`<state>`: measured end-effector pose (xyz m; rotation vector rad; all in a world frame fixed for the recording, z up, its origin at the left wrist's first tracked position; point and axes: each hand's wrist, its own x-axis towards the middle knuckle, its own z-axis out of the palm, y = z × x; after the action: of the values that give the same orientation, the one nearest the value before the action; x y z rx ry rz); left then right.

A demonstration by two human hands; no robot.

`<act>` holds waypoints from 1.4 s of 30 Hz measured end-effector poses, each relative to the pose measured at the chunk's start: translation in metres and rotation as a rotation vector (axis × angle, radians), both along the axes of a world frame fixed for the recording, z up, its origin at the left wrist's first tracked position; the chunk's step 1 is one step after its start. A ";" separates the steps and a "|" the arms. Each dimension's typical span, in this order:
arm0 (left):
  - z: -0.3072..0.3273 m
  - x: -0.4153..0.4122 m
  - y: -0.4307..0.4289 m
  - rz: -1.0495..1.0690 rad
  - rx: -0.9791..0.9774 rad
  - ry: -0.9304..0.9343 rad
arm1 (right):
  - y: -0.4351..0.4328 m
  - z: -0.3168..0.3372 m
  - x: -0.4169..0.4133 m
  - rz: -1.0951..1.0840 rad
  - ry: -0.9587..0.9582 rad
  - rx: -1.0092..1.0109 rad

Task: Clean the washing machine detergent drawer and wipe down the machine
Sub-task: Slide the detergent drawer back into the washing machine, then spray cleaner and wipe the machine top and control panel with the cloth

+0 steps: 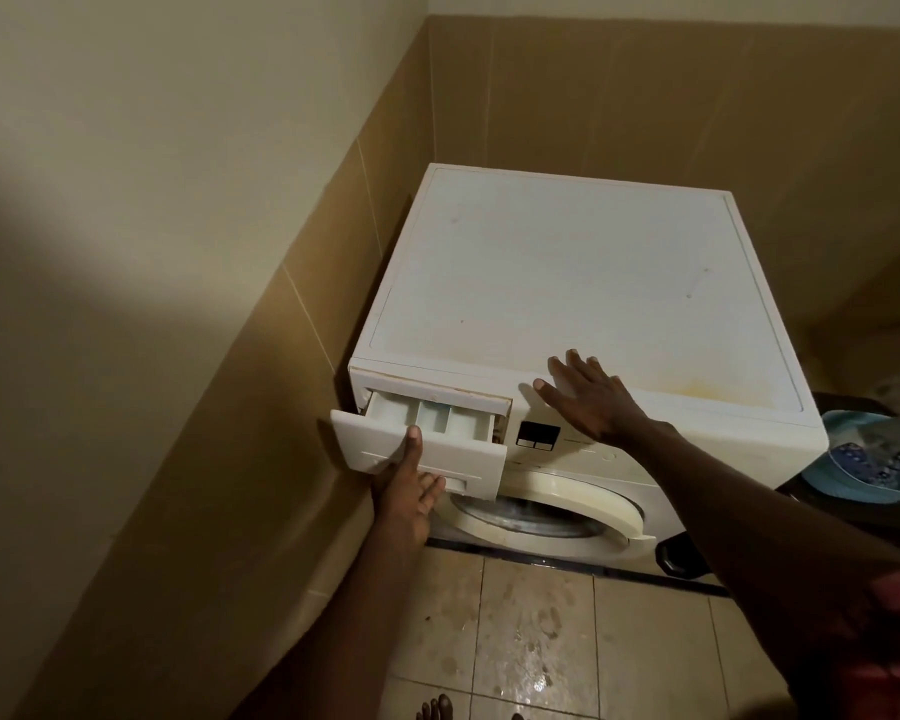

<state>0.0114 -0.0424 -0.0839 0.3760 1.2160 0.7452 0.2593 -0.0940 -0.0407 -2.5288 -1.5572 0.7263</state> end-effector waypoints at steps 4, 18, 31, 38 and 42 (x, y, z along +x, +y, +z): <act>-0.004 0.016 0.018 0.000 -0.013 -0.008 | -0.001 -0.002 0.002 -0.007 0.023 0.010; -0.018 0.044 0.055 -0.033 -0.011 0.051 | -0.001 0.009 -0.010 -0.075 0.065 0.049; -0.010 0.044 0.044 -0.097 0.053 0.248 | -0.014 0.006 -0.017 -0.083 -0.015 0.198; 0.024 0.069 0.010 -0.109 0.606 0.604 | -0.083 0.002 0.003 -0.223 -0.108 0.441; 0.030 0.102 -0.007 -0.201 0.734 0.518 | -0.121 0.019 0.022 -0.306 -0.120 0.504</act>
<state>0.1134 -0.0492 -0.0536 1.3427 1.3192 0.9349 0.2813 -0.2152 -0.0216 -2.3666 -1.1505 0.1226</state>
